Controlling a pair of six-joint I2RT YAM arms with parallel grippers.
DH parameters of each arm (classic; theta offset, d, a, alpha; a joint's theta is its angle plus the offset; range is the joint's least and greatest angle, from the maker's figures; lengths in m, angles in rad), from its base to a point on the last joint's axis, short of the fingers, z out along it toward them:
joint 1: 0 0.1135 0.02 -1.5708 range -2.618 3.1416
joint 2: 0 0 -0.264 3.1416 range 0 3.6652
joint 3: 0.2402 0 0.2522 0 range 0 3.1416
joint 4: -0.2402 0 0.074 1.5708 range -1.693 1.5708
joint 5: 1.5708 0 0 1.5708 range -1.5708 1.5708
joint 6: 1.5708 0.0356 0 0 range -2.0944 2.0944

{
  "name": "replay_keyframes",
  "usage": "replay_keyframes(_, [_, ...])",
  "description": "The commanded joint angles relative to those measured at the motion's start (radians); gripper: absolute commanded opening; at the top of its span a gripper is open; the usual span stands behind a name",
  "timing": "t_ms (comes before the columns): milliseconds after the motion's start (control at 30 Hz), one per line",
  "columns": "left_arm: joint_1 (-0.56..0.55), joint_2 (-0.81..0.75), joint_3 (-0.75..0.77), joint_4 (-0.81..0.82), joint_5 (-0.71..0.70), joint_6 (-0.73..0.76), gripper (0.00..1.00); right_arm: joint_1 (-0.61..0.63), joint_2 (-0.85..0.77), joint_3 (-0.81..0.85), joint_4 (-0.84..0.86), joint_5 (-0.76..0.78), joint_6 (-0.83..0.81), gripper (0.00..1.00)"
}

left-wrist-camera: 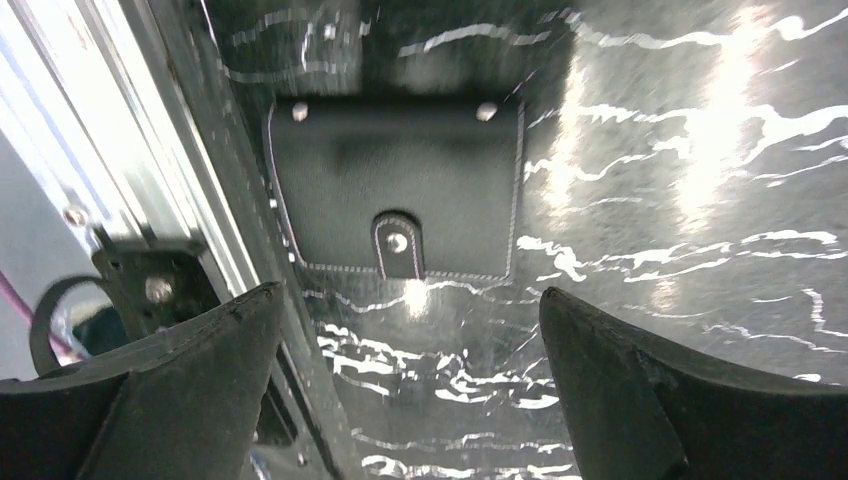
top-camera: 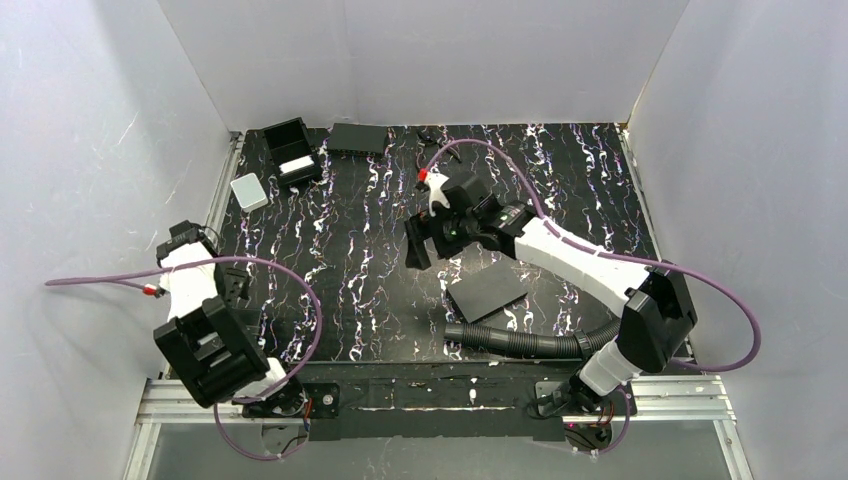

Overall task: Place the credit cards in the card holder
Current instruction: Move the card holder to the center of the board.

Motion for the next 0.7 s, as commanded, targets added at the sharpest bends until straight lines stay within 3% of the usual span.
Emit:
replay_keyframes(0, [0.009,-0.102,-0.05,0.154,-0.126,0.096,0.97,0.024,0.021,0.0,0.092,-0.043,-0.005,1.0])
replay_keyframes(100, [0.013,-0.123,-0.131,0.237,-0.007,0.063,0.98,0.03,0.008,-0.025,0.144,-0.076,0.0,1.0])
replay_keyframes(233, [0.023,-0.25,-0.309,0.454,0.04,0.038,0.98,0.03,-0.027,-0.037,0.175,-0.07,-0.002,1.0])
replay_keyframes(367, [0.024,-0.333,-0.385,0.534,0.115,0.013,0.98,0.03,-0.057,-0.068,0.205,-0.073,0.009,1.0])
replay_keyframes(567, [-0.014,-0.263,-0.422,0.533,0.263,-0.02,0.98,0.03,-0.056,-0.109,0.23,-0.067,0.025,1.0])
replay_keyframes(667, [-0.132,-0.195,-0.418,0.527,0.308,-0.041,0.98,0.03,-0.05,-0.113,0.242,-0.061,0.042,1.0])
